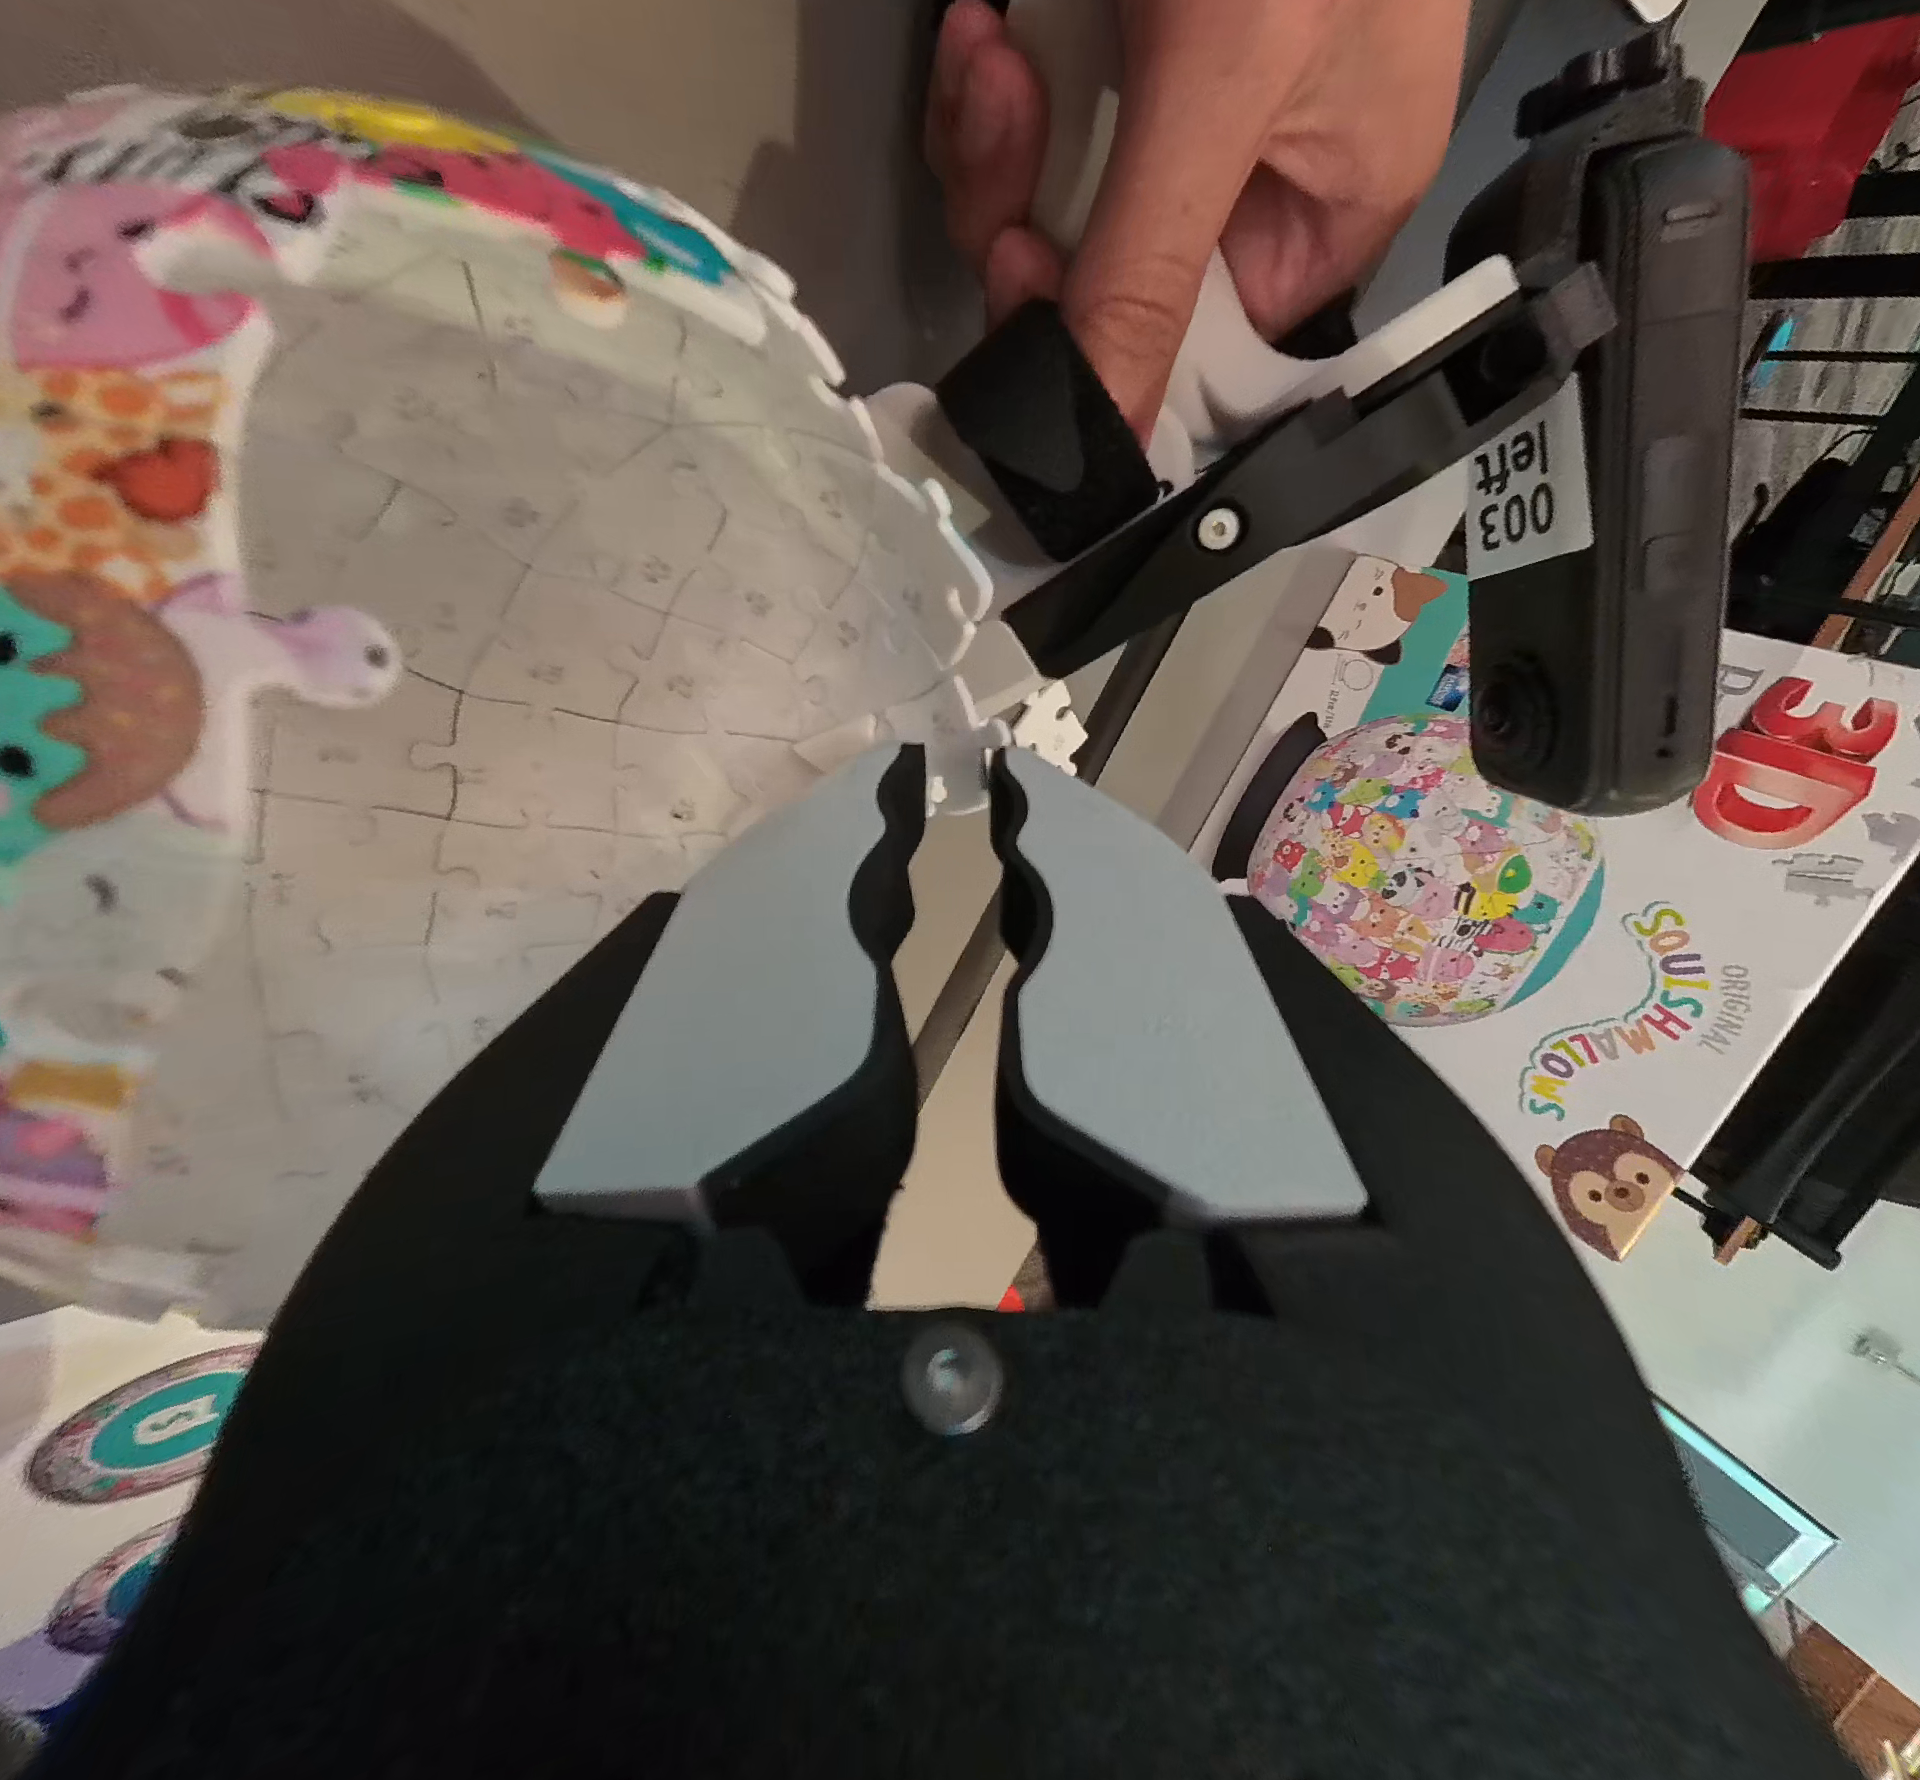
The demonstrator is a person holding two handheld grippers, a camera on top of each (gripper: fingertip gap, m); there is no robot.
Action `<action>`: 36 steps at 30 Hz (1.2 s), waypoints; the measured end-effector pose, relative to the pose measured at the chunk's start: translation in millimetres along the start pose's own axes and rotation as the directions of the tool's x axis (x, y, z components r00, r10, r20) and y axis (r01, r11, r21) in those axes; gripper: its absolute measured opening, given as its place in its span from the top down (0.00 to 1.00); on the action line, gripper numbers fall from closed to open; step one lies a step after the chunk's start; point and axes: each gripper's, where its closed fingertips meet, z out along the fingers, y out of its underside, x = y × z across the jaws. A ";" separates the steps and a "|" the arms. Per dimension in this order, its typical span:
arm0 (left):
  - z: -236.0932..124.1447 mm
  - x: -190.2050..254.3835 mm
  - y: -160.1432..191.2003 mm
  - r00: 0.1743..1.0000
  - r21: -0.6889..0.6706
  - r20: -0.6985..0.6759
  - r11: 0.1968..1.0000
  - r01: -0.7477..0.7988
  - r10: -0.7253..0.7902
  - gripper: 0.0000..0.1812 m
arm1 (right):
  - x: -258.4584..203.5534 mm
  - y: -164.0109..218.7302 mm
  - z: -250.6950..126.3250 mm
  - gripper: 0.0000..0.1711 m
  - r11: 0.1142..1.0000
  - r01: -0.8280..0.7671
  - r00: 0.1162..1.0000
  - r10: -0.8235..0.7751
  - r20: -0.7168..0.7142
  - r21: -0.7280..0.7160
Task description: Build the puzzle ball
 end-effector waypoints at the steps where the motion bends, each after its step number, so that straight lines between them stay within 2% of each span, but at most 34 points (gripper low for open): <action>1: 0.2 0.2 0.1 1.000 -0.001 0.000 1.000 -0.001 0.001 0.98 | 0.1 0.0 0.3 0.93 1.000 -0.004 1.000 0.004 0.002 0.000; 6: 0.7 2.0 -0.9 1.000 0.002 -0.003 1.000 -0.010 0.010 0.98 | 1.4 0.1 4.5 0.80 0.998 -0.053 0.998 0.053 0.022 -0.023; 12: -0.9 4.3 -3.6 1.000 0.017 -0.013 1.000 -0.022 0.023 0.98 | 2.7 -0.8 9.0 0.78 0.998 -0.044 0.999 0.045 0.017 -0.052; 15: -3.5 -0.9 -2.4 1.000 0.014 0.013 1.000 -0.023 0.023 0.98 | 9.3 -5.5 -5.6 0.76 0.997 -0.073 0.997 0.073 0.010 0.017; 17: -8.6 -3.2 -3.5 0.999 0.027 0.023 0.999 -0.025 0.025 0.98 | 26.0 -6.1 -29.2 0.77 0.983 -0.140 0.989 0.144 -0.026 0.118; 20: -21.1 -8.8 -10.3 0.997 0.083 0.061 0.995 -0.050 0.045 0.98 | 60.0 19.2 -60.4 0.80 0.926 -0.296 0.941 0.324 -0.095 0.235; 21: -25.6 -11.3 -13.1 0.994 0.108 0.085 0.991 -0.074 0.065 0.97 | 63.7 32.9 -61.6 0.80 0.897 -0.357 0.919 0.387 -0.076 0.260; 24: -38.1 -16.0 -23.7 0.980 0.209 0.154 0.966 -0.154 0.123 0.93 | 45.9 73.8 -25.0 0.76 0.814 -0.530 0.847 0.523 0.100 0.237; 26: -46.5 -13.0 -30.5 0.970 0.264 0.179 0.941 -0.209 0.165 0.91 | 14.7 83.9 11.9 0.76 0.804 -0.568 0.814 0.518 0.262 0.175; 27: -50.9 -11.6 -33.8 0.963 0.289 0.194 0.928 -0.236 0.184 0.91 | 4.3 84.8 27.9 0.76 0.815 -0.559 0.813 0.503 0.294 0.151; 30: -59.6 -9.2 -39.3 0.953 0.333 0.214 0.902 -0.276 0.213 0.91 | -11.9 68.8 57.6 0.75 0.834 -0.537 0.810 0.466 0.356 0.128; 33: -58.9 -10.8 -37.9 0.960 0.326 0.199 0.910 -0.255 0.198 0.91 | -22.5 60.3 73.0 0.77 0.850 -0.518 0.807 0.448 0.385 0.097; 36: -56.3 -10.8 -37.2 0.957 0.312 0.206 0.914 -0.260 0.203 0.91 | -17.6 63.5 74.7 0.92 0.849 -0.519 0.815 0.456 0.358 0.100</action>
